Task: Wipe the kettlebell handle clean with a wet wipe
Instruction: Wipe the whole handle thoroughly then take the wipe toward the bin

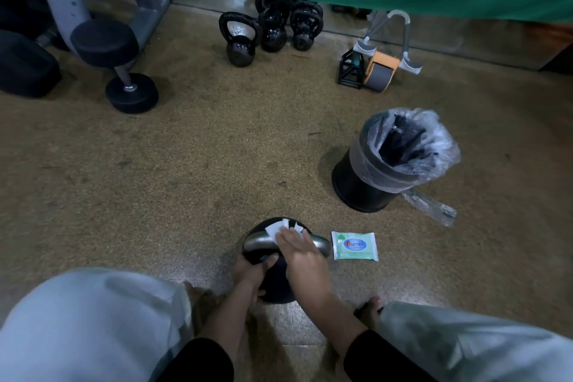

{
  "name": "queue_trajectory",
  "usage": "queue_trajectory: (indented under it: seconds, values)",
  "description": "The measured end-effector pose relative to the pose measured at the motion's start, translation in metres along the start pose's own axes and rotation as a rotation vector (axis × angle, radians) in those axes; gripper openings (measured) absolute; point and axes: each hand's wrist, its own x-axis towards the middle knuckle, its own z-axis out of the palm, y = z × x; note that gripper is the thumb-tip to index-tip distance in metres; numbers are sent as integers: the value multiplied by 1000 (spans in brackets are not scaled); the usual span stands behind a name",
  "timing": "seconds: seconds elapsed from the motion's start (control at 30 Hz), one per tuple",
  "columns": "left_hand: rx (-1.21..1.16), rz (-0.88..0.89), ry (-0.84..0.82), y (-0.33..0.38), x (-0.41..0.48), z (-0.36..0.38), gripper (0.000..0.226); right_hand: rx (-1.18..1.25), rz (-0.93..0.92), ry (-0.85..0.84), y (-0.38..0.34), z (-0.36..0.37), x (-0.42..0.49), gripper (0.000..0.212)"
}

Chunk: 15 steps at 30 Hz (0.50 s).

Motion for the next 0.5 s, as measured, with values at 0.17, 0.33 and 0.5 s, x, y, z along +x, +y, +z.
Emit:
queue_trajectory:
  seconds: [0.17,0.33,0.5]
  values:
    - [9,-3,0,1,0,1,60,-57,-141,22,9,6,-13,55]
    - [11,-14,10,3,0,2,58,-82,-137,108,18,7,-6,53]
    - [5,-6,1,0,0,2,55,-122,-252,113,18,19,-13,51]
